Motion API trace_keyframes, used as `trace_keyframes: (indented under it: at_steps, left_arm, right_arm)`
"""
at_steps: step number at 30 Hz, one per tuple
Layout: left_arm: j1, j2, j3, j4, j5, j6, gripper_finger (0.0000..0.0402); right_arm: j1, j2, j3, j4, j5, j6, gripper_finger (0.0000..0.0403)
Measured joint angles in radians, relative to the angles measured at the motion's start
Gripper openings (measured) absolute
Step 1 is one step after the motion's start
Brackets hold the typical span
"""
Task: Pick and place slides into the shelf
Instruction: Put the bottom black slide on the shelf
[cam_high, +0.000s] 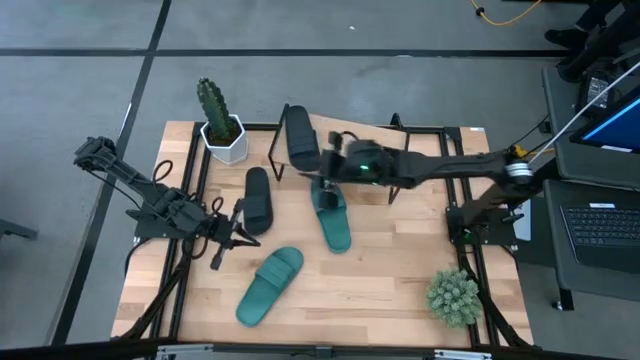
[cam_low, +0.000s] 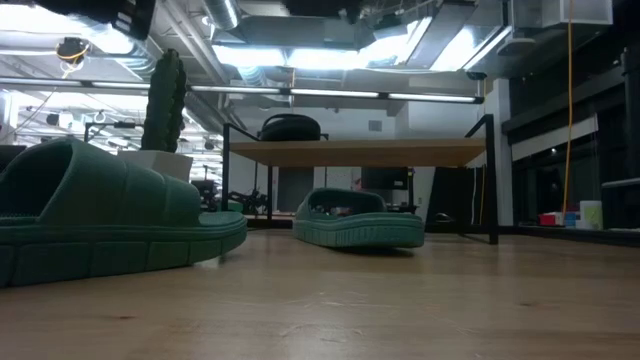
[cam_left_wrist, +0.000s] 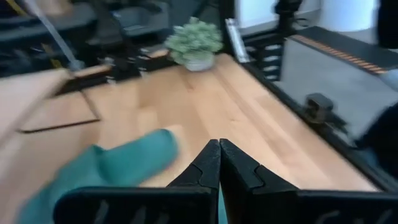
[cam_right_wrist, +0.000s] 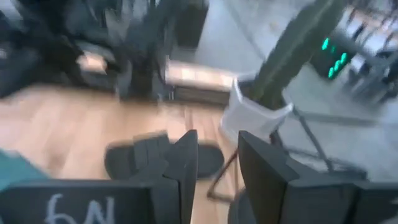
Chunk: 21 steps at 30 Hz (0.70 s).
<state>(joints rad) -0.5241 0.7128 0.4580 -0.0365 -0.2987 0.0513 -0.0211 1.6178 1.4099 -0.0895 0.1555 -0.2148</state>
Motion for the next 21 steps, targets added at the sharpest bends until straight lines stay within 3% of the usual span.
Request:
trace_keyframes:
  at_steps: [4, 11, 15, 21]
  left_arm:
    - [0.014, 0.001, 0.0, 0.049, -0.116, 0.087, 0.0]
    - [0.108, 0.018, 0.002, 0.232, -0.1, 0.244, 0.0]
    - [0.223, 0.075, 0.023, 0.261, -0.106, 0.246, 0.0]
    - [0.38, 0.242, 0.17, 0.24, -0.103, 0.247, 0.0]
  right_arm:
    - [0.05, -0.142, -0.217, 0.147, -0.001, 0.001, 0.0116]
    - [0.111, -0.324, -0.582, 0.427, 0.0, 0.032, 0.0116]
    - [0.118, -0.404, -0.712, 0.534, 0.001, 0.06, 0.0116]
    - [0.118, -0.493, -0.82, 0.552, 0.003, 0.081, 0.0116]
